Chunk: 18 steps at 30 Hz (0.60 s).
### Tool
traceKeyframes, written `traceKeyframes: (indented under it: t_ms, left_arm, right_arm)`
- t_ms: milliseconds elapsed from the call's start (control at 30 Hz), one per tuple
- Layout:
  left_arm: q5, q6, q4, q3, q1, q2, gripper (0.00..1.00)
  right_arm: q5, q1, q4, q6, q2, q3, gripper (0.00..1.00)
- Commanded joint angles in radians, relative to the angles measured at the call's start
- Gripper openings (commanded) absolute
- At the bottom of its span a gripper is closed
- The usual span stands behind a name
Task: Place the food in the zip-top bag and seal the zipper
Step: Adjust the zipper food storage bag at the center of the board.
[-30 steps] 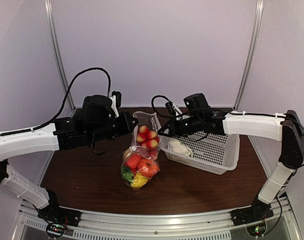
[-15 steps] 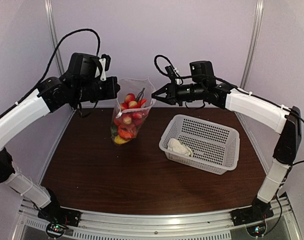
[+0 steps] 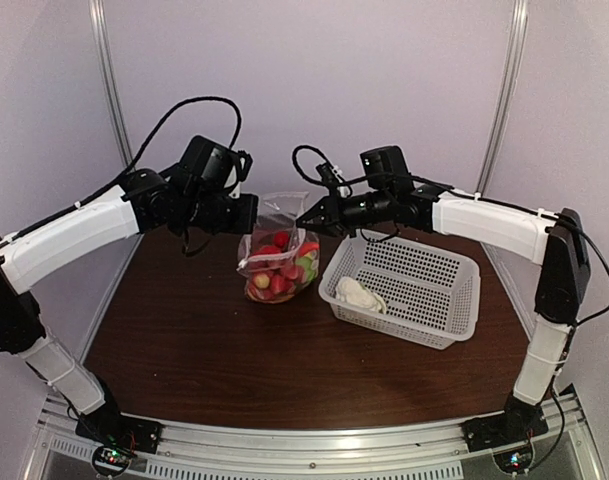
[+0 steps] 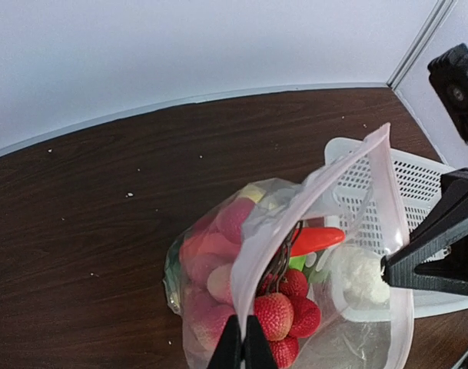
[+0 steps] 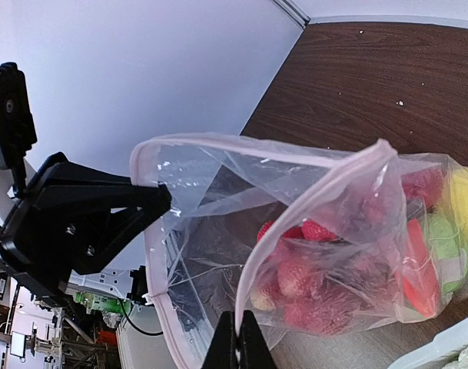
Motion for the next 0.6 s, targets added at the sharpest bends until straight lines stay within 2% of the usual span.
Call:
traceKeyframes:
  t_ms: [0, 100, 200, 267, 367, 467, 567]
  left_arm:
    - [0.023, 0.0, 0.057, 0.011, 0.006, -0.065, 0.0]
    - [0.063, -0.008, 0.078, -0.008, 0.006, -0.095, 0.0]
    - [0.13, -0.006, 0.116, -0.032, 0.007, -0.127, 0.0]
    - [0.174, -0.007, 0.133, -0.031, 0.005, -0.136, 0.0]
    - [0.228, -0.015, 0.134, -0.023, 0.004, -0.134, 0.0]
    - [0.244, -0.03, 0.135, -0.033, 0.004, -0.134, 0.0]
    - [0.23, -0.049, 0.135, -0.056, 0.005, -0.144, 0.0]
  right_arm:
    - [-0.041, -0.004, 0.057, -0.023, -0.06, -0.072, 0.06]
    - [-0.059, -0.038, 0.044, -0.091, -0.131, -0.11, 0.34]
    - [-0.074, -0.092, -0.058, -0.265, -0.2, -0.11, 0.52]
    - [-0.062, -0.129, -0.224, -0.419, -0.205, -0.085, 0.58]
    - [-0.029, -0.19, -0.399, -0.681, -0.194, -0.082, 0.6]
    - [0.092, -0.214, -0.42, -0.829, -0.203, -0.16, 0.64]
    - [0.146, -0.204, -0.428, -0.887, -0.196, -0.21, 0.7]
